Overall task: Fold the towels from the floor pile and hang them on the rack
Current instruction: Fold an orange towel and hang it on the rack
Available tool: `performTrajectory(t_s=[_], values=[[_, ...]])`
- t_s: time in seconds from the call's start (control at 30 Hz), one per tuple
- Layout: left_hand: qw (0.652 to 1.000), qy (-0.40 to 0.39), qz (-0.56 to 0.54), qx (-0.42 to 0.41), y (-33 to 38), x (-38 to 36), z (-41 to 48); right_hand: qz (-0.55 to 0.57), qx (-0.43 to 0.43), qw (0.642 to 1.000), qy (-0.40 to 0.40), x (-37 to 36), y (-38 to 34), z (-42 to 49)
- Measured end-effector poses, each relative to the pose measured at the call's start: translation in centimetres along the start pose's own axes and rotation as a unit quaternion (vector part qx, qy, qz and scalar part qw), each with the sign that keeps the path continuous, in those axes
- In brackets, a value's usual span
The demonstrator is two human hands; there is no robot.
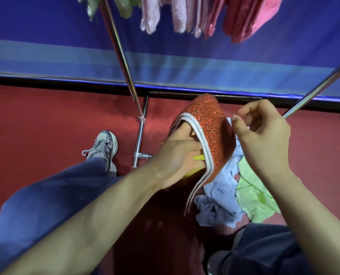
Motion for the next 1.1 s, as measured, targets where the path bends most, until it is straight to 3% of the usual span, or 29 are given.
performTrajectory(t_s=[0.07, 0.2, 0.33, 0.53, 0.87, 1.1], values=[[1.000, 0.008, -0.001, -0.025, -0.1, -0.1, 0.1, 0.011, 0.059, 0.997, -0.047, -0.2, -0.8, -0.8], [0.996, 0.023, -0.030, -0.079, 0.2, 0.0, 0.4, -0.078, 0.183, 0.971, -0.133, -1.5, -1.7, -2.8], [0.995, 0.041, -0.010, -0.095, 0.1, 0.3, 0.4, -0.101, 0.174, 0.971, -0.129, -2.5, -1.2, -3.1], [0.994, 0.047, 0.025, -0.095, 0.3, 0.5, 0.2, -0.035, 0.191, 0.971, -0.137, -2.5, -1.0, -2.8], [0.974, 0.147, 0.136, -0.107, -0.6, -0.2, 0.5, -0.108, 0.145, 0.983, -0.040, -2.9, -1.3, -3.6], [0.969, 0.128, 0.201, -0.063, -1.6, -0.4, 0.2, -0.126, 0.149, 0.981, -0.009, -2.4, -1.3, -2.9]])
Point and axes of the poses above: each hand's wrist, its own z-axis towards the middle knuckle, its own x-axis out of the back of the hand, y = z × x, the point moved 1 cm from there along z, towards the middle knuckle, and after that the axes turned 13 degrees about -z, right-handed, at the moved point
